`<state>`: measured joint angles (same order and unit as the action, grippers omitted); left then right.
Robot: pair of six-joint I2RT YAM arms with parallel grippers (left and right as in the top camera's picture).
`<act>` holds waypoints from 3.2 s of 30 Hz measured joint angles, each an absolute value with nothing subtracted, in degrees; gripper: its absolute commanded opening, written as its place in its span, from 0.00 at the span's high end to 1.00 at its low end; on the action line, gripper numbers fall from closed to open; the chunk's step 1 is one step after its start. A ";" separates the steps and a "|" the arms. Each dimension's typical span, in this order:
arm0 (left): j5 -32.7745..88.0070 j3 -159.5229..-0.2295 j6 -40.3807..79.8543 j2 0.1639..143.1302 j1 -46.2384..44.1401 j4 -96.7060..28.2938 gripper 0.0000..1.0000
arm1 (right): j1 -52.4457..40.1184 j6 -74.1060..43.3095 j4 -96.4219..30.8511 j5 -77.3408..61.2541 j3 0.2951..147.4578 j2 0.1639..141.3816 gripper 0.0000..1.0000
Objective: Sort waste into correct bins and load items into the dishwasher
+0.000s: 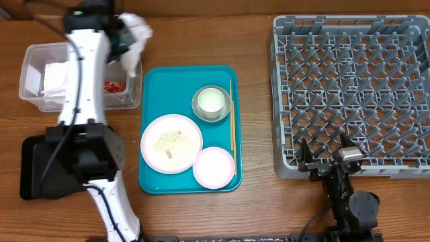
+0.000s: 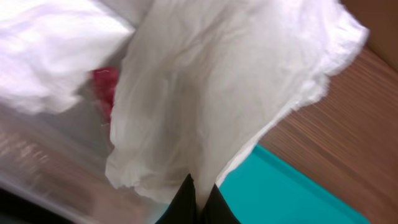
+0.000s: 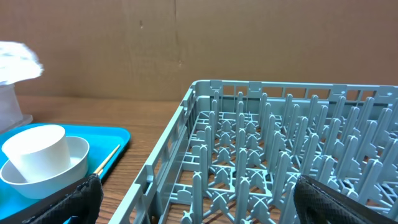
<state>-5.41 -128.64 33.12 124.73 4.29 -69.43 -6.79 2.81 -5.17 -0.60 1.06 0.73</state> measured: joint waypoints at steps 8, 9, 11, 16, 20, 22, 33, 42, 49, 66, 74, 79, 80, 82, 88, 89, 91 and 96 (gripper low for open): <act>-6.24 -128.64 45.15 124.70 14.06 -74.78 0.94 | -6.79 2.83 -5.15 -0.62 1.06 0.73 0.00; -6.09 -128.64 45.84 124.73 14.55 -74.89 0.93 | -6.79 2.81 -5.17 -0.60 1.06 0.73 0.00; -5.72 -128.64 46.98 124.73 15.18 -74.87 0.92 | -6.79 2.79 -5.17 -0.60 1.06 0.73 0.00; -4.93 -128.62 48.53 124.75 15.35 -74.67 0.68 | -6.79 2.83 -5.17 -0.62 1.06 0.73 0.00; -4.71 -128.62 49.43 124.77 15.35 -73.73 0.27 | -6.79 2.81 -5.17 -0.60 1.06 0.73 0.00; -4.60 -128.62 49.32 124.77 15.35 -73.73 0.25 | -6.79 2.81 -5.15 -0.60 1.06 0.73 0.00; 10.02 -128.62 36.05 124.51 15.38 -73.84 0.25 | -6.79 2.79 -5.17 -0.58 1.06 0.73 0.00; 20.86 -128.40 24.40 113.56 14.83 -81.58 0.26 | -6.79 2.81 -5.15 -0.58 1.06 0.73 0.00; 19.16 -128.42 20.29 103.20 9.52 -90.61 0.27 | -6.79 2.79 -5.13 -0.58 1.06 0.73 0.00; 11.03 -116.25 19.09 93.51 -9.10 -96.62 0.24 | -6.79 2.81 -5.19 -0.60 1.06 0.73 0.00; 8.03 -104.97 21.71 82.30 -10.90 -95.64 0.25 | -6.79 2.79 -5.19 -0.58 1.06 0.73 0.00; 7.92 -97.76 23.66 81.67 -10.90 -90.45 0.25 | -6.79 2.79 -5.15 -0.60 1.06 0.73 0.00; 8.19 -96.12 24.05 81.73 -10.90 -89.27 0.25 | -6.79 2.81 -5.15 -0.60 1.06 0.73 0.00; 9.30 -92.55 24.49 81.80 -10.90 -86.26 0.25 | -6.79 2.79 -5.17 -0.60 1.06 0.73 0.00; 17.56 -81.34 20.75 82.65 -11.68 -75.92 0.55 | -6.79 2.79 -5.17 -0.60 1.06 0.73 0.00; 19.44 -79.33 19.59 82.83 -12.43 -74.37 0.51 | -6.79 2.79 -5.17 -0.56 1.06 0.73 0.00; 22.11 -76.03 18.02 83.11 -14.28 -71.55 0.43 | -6.79 2.81 -5.17 -0.60 1.06 0.73 0.00; 25.23 -71.40 15.79 83.40 -20.75 -64.88 0.34 | -6.79 2.79 -5.17 -0.60 1.04 0.73 0.00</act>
